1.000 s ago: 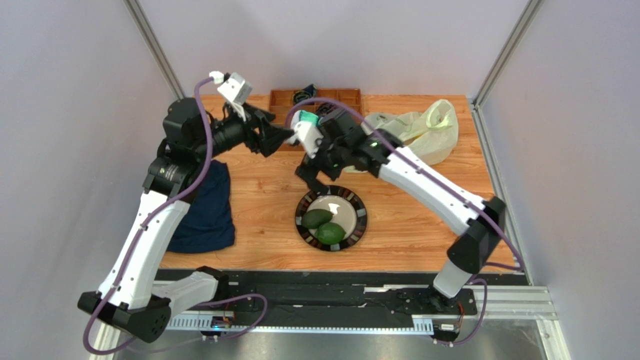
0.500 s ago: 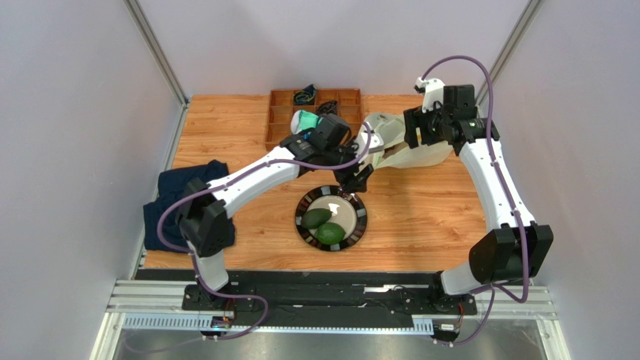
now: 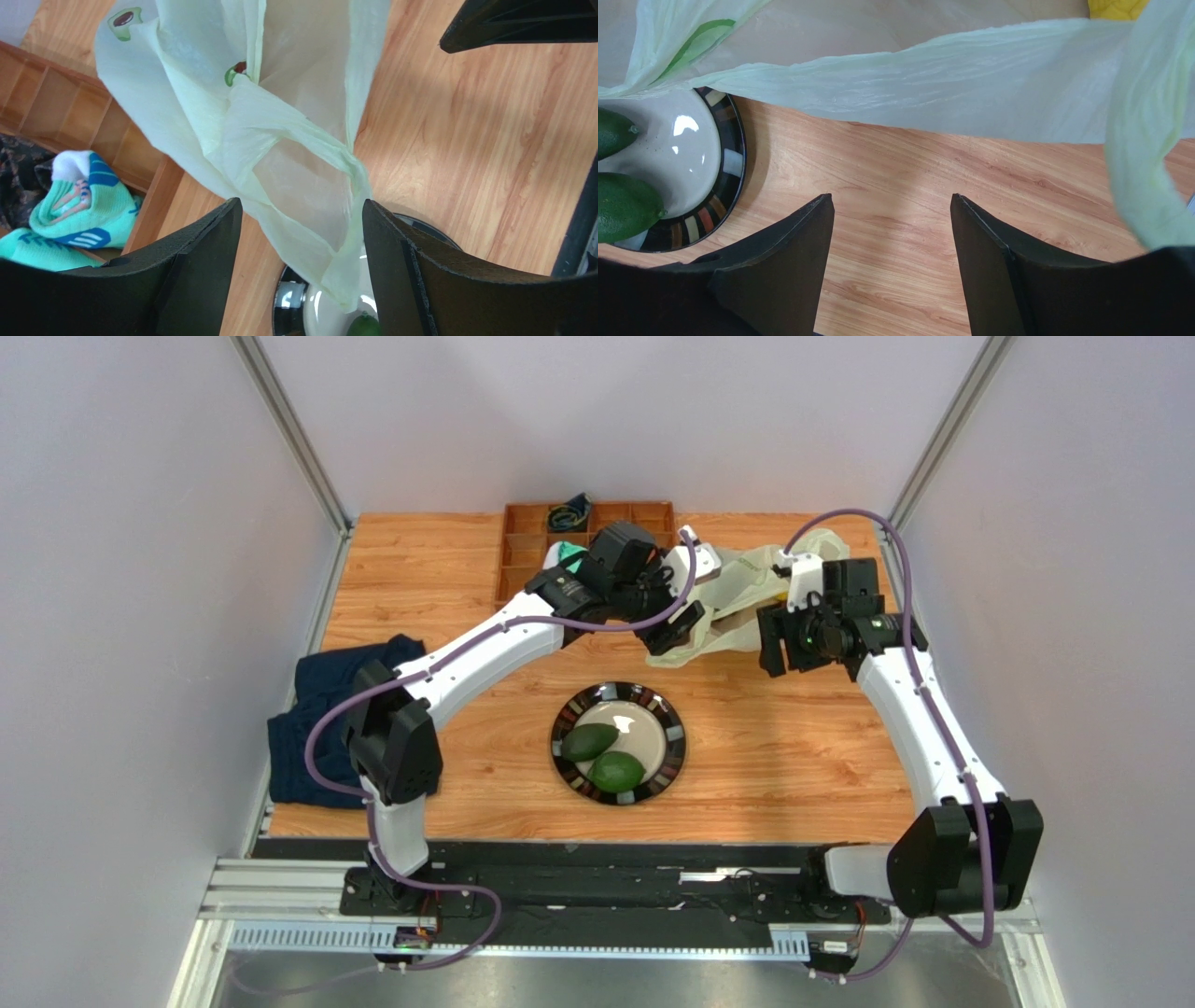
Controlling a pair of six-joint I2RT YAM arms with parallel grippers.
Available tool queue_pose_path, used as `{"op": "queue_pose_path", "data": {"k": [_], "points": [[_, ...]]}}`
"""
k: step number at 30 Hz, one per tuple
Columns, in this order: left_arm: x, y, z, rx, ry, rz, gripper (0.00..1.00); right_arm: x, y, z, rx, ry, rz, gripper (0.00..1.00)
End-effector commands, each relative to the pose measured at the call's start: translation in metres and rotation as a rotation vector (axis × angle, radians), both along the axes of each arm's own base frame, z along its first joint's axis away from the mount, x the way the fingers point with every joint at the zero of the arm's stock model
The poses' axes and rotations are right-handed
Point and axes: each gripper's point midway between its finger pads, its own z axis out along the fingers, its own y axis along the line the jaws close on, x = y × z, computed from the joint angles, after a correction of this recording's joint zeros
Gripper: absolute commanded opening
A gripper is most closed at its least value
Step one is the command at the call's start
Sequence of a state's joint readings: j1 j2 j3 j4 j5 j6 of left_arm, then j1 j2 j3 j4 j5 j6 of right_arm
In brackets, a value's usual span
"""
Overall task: Take the fake fruits out of the plastic bag
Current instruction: Place the fake fruit on the plate, then adjust the plastic bag at the center of the board.
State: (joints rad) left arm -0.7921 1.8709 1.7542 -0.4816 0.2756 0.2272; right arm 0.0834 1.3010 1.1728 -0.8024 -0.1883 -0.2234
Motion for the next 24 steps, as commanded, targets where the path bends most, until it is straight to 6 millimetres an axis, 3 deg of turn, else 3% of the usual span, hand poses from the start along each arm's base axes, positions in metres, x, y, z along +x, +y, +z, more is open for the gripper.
{"op": "queue_pose_path", "data": {"k": [1,5,8,9,11,12,15,17,18,20,21,24], "points": [[-0.024,-0.014,0.006,-0.037,0.042,-0.159,0.73,0.007,-0.008,0.010,0.015,-0.054,-0.050,0.67],[-0.040,-0.015,-0.003,-0.039,0.098,-0.214,0.73,0.011,-0.017,0.007,0.012,-0.043,-0.080,0.67],[-0.026,-0.011,-0.014,0.006,0.073,-0.154,0.69,0.006,-0.009,0.028,0.056,-0.049,-0.046,0.66],[-0.019,-0.009,-0.021,0.034,0.066,-0.125,0.68,0.011,-0.003,0.055,0.079,-0.105,-0.011,0.65],[-0.013,-0.009,-0.020,0.042,0.050,-0.105,0.59,0.001,0.023,0.086,0.184,-0.143,0.118,0.66],[-0.009,-0.009,-0.021,0.049,0.040,-0.094,0.56,0.000,0.039,0.114,0.245,-0.200,0.195,0.66],[-0.005,-0.009,-0.023,0.058,0.029,-0.086,0.38,0.010,0.059,0.138,0.257,-0.282,0.259,0.66],[-0.005,-0.008,-0.024,0.064,0.029,-0.085,0.13,0.032,0.066,0.128,0.238,-0.284,0.254,0.65],[-0.005,-0.007,-0.023,0.066,0.032,-0.075,0.00,0.045,0.058,0.121,0.202,-0.284,0.202,0.63],[-0.003,-0.003,-0.019,0.053,0.051,-0.059,0.00,0.071,0.049,0.104,0.166,-0.276,0.131,0.59],[-0.004,-0.001,-0.014,0.027,0.085,-0.036,0.00,0.088,0.037,0.078,0.111,-0.232,0.071,0.55],[0.002,0.008,0.008,-0.069,0.161,0.033,0.00,0.101,0.016,0.018,-0.024,-0.098,0.030,0.40]]}}
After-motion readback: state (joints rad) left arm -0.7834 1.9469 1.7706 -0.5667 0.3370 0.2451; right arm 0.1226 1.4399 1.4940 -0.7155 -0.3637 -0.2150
